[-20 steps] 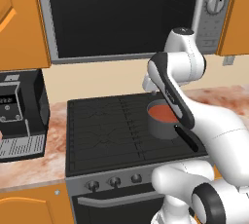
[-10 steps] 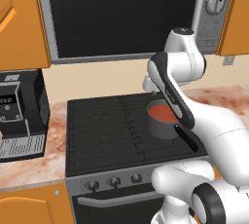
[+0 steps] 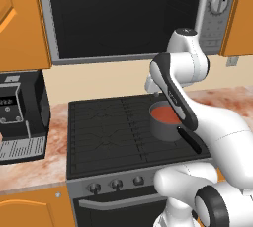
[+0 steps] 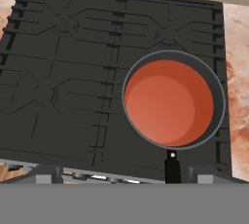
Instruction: Wait until the marinara sauce is simmered to a deep red color and then turn off the stove.
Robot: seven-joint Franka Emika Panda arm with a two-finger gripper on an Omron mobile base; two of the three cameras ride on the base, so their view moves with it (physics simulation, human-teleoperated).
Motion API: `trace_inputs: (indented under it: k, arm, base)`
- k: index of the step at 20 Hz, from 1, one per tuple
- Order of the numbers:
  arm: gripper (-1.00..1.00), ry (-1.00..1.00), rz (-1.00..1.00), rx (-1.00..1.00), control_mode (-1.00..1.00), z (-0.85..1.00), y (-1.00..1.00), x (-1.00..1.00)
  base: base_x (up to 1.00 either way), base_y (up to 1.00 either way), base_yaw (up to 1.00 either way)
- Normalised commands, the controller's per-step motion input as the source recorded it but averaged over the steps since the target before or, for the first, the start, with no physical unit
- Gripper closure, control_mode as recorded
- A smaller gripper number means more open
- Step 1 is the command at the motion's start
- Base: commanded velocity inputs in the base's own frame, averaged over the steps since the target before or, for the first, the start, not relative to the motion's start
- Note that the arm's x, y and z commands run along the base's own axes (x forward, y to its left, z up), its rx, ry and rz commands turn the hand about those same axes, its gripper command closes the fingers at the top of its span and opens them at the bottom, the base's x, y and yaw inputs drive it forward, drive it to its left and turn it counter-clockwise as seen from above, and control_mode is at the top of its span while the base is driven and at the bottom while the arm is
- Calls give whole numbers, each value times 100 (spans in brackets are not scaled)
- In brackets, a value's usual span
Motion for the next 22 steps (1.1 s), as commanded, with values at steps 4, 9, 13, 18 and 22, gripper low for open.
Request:
trace_inputs:
  k: [4,9,13,18,22]
  arm:
    - [-100,0,0,0,-100,0,0,0]
    - [-100,0,0,0,-100,0,0,0]
    - [-100,0,0,0,-100,0,0,0]
    - [-100,0,0,0,-100,0,0,0]
    - [-100,0,0,0,-100,0,0,0]
  base:
    - [0,0,0]
    - [0,0,0]
    - [0,0,0]
    - [0,0,0]
    - [0,0,0]
